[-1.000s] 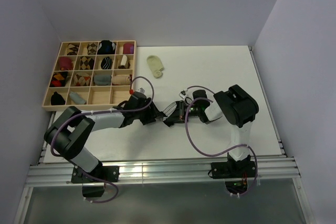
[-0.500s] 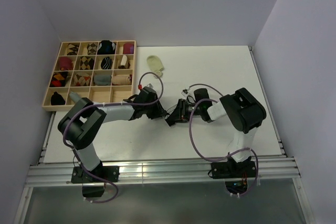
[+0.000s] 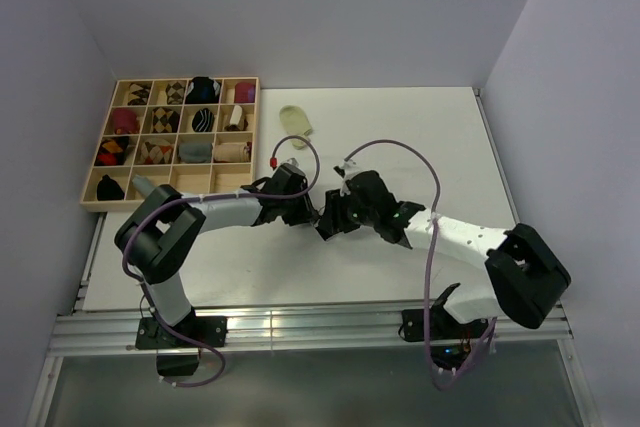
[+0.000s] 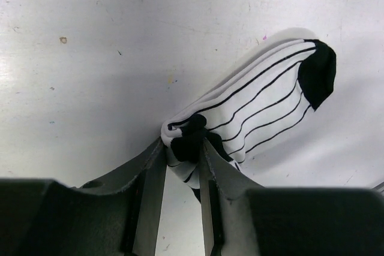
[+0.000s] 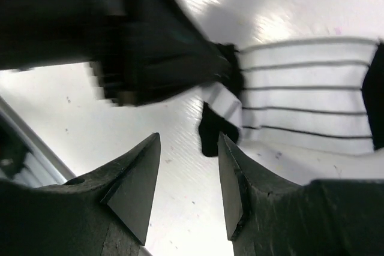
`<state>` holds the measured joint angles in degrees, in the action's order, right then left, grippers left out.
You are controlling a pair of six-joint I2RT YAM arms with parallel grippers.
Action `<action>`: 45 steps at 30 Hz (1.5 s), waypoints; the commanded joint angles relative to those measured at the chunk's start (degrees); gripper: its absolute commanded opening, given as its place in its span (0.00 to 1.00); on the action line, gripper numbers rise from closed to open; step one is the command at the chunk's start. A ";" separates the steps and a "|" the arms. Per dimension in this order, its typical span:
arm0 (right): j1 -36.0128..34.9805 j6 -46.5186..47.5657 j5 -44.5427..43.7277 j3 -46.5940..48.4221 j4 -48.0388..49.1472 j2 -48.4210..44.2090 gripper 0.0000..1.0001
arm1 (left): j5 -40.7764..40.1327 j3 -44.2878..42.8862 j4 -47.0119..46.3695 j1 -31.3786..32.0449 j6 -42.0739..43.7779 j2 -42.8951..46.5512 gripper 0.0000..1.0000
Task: Roll the socks
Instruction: Roll the sock at the center of the board.
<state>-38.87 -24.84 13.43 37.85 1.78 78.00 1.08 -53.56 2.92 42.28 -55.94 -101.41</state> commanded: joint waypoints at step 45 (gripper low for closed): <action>-14.48 4.63 -24.34 8.74 -6.53 18.69 0.00 | -3.98 3.19 5.96 -1.32 -1.01 12.19 0.58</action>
<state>-54.35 -18.61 -13.65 47.37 1.43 96.23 -5.06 -51.05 7.05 40.42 -56.73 -95.83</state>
